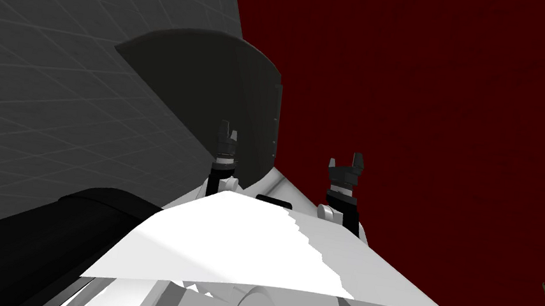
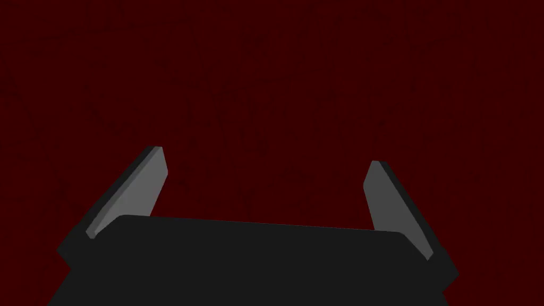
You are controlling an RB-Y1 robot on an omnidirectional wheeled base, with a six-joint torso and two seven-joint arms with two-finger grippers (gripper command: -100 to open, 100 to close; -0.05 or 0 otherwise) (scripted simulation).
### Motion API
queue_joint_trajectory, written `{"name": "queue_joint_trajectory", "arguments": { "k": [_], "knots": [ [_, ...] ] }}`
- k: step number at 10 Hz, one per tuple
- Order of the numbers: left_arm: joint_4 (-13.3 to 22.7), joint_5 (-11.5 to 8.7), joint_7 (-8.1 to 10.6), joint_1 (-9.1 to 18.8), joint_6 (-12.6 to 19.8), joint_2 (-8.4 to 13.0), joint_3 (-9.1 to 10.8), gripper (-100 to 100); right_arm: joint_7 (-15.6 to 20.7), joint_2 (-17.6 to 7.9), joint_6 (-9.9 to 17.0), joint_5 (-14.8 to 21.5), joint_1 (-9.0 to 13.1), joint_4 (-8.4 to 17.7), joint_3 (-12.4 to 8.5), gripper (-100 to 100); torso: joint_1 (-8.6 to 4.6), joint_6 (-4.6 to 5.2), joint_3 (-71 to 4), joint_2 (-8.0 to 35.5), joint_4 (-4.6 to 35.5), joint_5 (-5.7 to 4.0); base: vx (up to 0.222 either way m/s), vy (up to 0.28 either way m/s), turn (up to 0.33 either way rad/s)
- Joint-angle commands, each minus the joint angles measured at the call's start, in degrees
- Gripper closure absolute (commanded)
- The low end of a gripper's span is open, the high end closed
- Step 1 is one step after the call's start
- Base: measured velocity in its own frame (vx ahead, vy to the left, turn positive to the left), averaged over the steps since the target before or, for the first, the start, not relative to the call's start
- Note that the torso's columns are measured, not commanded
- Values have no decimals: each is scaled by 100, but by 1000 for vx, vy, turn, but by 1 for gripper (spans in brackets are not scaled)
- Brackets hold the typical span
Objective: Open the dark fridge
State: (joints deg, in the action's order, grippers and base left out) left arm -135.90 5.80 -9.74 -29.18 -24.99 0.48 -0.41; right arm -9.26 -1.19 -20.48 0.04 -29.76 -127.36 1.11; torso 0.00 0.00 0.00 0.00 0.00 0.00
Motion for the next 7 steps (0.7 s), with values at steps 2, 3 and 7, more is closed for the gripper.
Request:
{"name": "queue_joint_trajectory", "arguments": {
  "k": [2, 3, 7],
  "knots": [
    [0, 0, 0, 0, 0, 0, 0, 0, 0, 0, 0, 0, 0, 0, 0, 0, 0, 0, -1200, 597, 600, 0, 0, 0, 0],
    [-1, 0, 0, 0, 0, 0, 0, 0, 0, 0, 0, 0, 0, -1, 0, 0, 0, 0, -2014, 1003, 1006, 0, 0, 0, 0],
    [-1, 0, 0, 0, 0, 0, 0, 0, 0, 0, -1, 0, 0, -2, 0, 0, 0, 0, -5381, 2693, 2691, 0, 0, 0, 0]
  ]
}}
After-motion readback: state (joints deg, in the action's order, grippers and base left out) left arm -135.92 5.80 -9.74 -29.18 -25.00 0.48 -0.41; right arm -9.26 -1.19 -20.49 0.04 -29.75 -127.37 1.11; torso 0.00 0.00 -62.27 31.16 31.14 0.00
